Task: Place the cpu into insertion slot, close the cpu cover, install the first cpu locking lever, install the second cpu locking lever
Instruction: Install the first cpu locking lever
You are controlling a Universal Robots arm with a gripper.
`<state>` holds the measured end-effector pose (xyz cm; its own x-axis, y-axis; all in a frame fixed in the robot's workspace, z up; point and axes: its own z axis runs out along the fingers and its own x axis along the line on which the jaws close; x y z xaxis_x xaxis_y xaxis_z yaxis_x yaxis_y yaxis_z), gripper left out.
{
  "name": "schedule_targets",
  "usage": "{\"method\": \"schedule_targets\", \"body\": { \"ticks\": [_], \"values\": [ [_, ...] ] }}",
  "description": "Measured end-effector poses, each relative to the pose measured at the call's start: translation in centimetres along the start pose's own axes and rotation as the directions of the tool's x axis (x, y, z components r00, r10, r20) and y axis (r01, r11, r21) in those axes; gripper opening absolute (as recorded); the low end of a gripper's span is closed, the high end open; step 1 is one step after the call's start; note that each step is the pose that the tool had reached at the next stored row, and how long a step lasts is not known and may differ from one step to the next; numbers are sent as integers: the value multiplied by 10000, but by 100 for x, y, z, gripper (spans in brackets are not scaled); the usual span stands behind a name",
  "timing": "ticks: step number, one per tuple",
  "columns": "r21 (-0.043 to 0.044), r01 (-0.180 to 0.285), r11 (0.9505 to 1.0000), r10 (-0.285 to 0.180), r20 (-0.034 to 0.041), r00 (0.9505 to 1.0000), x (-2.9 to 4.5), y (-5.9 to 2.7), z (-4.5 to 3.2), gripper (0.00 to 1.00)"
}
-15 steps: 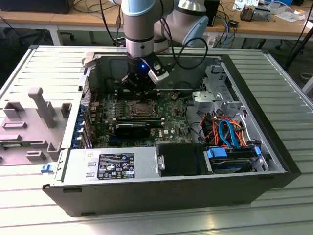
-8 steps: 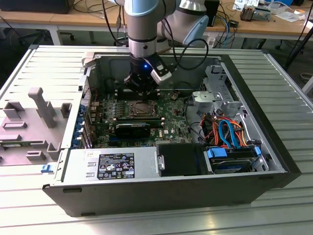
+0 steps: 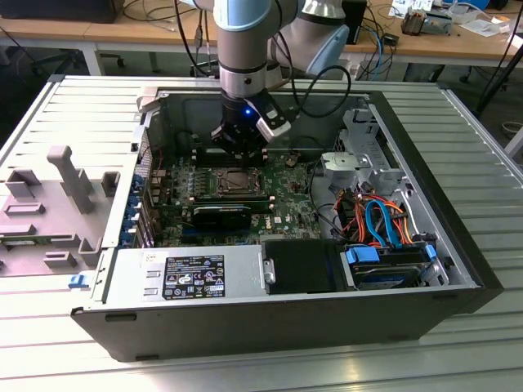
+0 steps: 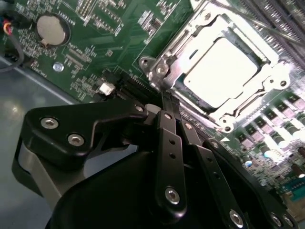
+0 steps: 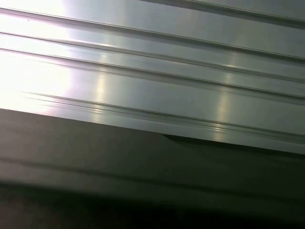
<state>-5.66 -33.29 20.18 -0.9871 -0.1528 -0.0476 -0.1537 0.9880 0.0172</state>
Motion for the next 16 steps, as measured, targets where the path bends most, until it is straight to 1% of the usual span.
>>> {"method": "schedule_targets", "body": {
  "ticks": [1,2,5,6,9,10,13,16],
  "values": [
    [-8,0,10000,0,4,10000,0,1,-3,11],
    [-21,-2,10000,2,15,10000,-3,3,-23,11],
    [-5,0,10000,0,4,10000,-6,1,-113,11],
    [-6,2,10000,-2,4,10000,-6,-3,-124,11],
    [-4,0,10000,0,3,10000,1,-42,-127,11],
    [-4,-1,10000,1,3,10000,7,-83,-128,11],
    [19,-2,10000,2,-1,10000,18,-153,-129,11],
    [45,-117,9999,117,-1,9999,21,-169,-123,11]
  ]
}}
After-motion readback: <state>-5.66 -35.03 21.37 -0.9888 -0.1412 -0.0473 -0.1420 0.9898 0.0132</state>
